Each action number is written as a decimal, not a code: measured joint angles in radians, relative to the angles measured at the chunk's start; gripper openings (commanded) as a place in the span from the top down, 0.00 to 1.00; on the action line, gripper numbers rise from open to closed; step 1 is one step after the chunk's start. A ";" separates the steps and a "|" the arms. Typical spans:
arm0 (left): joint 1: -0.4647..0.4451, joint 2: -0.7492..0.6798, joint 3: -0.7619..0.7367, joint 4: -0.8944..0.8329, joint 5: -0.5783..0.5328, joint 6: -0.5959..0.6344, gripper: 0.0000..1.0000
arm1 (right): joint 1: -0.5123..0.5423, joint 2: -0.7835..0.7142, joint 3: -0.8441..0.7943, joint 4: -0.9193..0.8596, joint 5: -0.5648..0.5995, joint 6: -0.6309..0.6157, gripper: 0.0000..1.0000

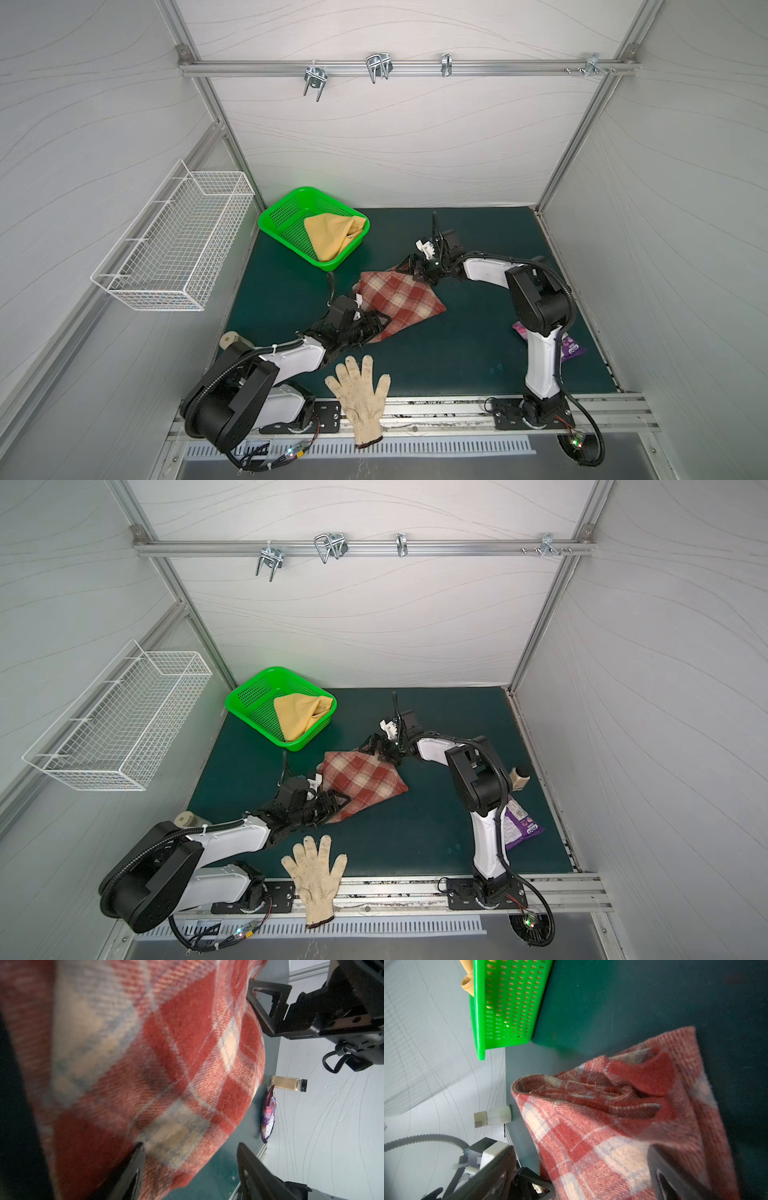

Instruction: Fold and stack the skirts

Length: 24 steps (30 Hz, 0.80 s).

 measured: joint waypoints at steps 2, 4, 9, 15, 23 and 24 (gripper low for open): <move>0.000 -0.015 -0.015 0.006 -0.002 0.004 0.29 | 0.000 -0.008 -0.018 0.020 0.000 0.000 0.01; 0.000 -0.029 -0.020 -0.002 -0.004 0.009 0.29 | 0.000 -0.021 -0.042 0.040 0.003 0.001 0.01; 0.000 -0.112 0.002 -0.159 -0.032 0.031 0.29 | 0.000 -0.095 -0.108 0.031 0.025 0.001 0.01; -0.001 -0.266 0.180 -0.509 -0.142 0.096 0.20 | 0.001 -0.248 -0.113 -0.080 0.079 -0.047 0.01; 0.002 -0.242 0.509 -0.814 -0.384 0.212 0.01 | 0.014 -0.285 -0.074 -0.249 0.262 -0.183 0.01; 0.003 -0.225 0.525 -0.832 -0.408 0.219 0.01 | 0.016 -0.275 -0.077 -0.262 0.283 -0.196 0.01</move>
